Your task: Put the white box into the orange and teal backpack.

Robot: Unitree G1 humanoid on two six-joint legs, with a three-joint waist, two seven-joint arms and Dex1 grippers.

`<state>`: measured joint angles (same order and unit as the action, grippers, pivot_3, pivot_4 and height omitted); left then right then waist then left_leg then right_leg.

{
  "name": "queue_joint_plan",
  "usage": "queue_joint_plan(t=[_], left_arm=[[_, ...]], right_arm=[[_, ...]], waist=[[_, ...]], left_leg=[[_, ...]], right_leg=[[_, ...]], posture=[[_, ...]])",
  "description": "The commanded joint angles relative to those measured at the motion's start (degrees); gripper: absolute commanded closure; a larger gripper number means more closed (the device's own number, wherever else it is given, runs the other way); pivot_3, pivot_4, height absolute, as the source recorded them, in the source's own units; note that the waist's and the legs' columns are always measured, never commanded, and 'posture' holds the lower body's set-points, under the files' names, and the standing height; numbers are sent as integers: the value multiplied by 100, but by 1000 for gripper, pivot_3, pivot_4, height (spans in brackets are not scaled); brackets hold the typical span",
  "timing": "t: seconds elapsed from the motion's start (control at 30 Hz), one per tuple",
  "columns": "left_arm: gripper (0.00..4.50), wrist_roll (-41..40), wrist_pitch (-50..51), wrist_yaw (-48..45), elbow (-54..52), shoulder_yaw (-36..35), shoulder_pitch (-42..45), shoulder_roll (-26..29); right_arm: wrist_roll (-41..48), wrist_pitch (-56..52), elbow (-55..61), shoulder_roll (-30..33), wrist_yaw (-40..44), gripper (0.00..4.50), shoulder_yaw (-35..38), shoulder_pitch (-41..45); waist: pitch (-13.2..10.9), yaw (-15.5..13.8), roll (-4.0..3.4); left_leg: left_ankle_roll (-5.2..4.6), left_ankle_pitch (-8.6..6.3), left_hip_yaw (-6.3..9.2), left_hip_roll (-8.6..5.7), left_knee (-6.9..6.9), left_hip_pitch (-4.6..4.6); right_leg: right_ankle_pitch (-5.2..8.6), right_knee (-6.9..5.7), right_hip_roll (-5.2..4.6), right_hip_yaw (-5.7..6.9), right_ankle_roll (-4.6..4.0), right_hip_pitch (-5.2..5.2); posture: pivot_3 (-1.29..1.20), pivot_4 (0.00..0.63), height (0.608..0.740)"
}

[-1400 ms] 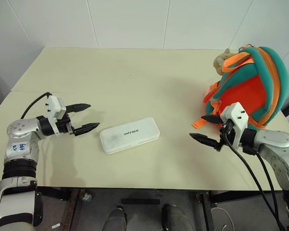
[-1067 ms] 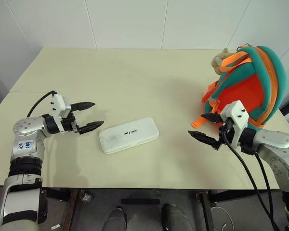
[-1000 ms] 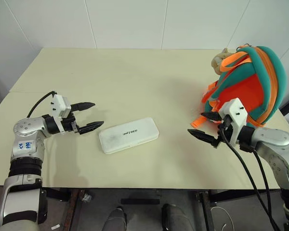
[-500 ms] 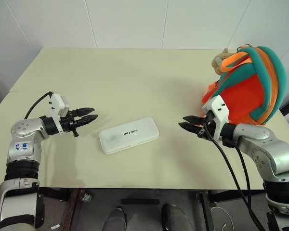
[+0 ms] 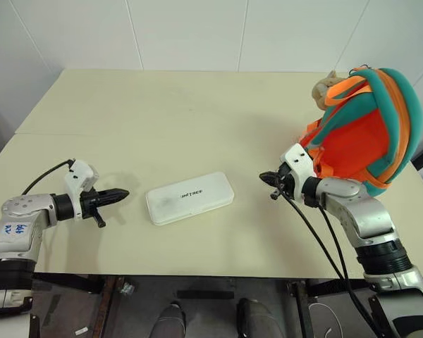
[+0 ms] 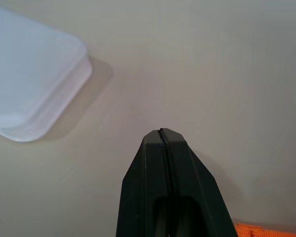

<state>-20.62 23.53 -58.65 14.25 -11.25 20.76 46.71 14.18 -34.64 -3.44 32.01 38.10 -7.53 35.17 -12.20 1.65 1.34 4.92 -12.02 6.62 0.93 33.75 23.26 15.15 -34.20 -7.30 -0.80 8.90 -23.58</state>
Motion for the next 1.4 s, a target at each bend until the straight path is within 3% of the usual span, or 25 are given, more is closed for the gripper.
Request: queue_joint_plan(t=[0.03,0.4,0.9,1.4], left_arm=[[4461,-339,369,46,-323,-177,-97,-104],[4461,-337,493,-12,38,158,-8,-639],[4461,-258,15,-384,497,386,213,-905],[4461,-368,345,-277,108,-16,-190,-316]], right_arm=[[-162,318,-163,-175,76,4488,-73,253],[-529,689,-729,-545,384,4488,-378,540],[-438,161,149,-513,901,4488,-549,231],[-544,137,29,-401,977,4488,-518,303]], waist=[[0,0,0],[0,4,0],[1,-8,0],[1,14,0]], left_leg=[[0,0,0,0,0,-1],[1,1,-2,0,2,-4],[1,1,-3,-1,8,-5],[1,1,-3,0,7,-9]], right_leg=[[0,-1,0,-1,0,0],[-1,-11,1,-5,2,-2],[-1,-14,1,-5,2,1],[0,-19,1,-7,0,-2]], posture=[[0,150,740],[0,150,740],[0,150,740],[0,150,740]])
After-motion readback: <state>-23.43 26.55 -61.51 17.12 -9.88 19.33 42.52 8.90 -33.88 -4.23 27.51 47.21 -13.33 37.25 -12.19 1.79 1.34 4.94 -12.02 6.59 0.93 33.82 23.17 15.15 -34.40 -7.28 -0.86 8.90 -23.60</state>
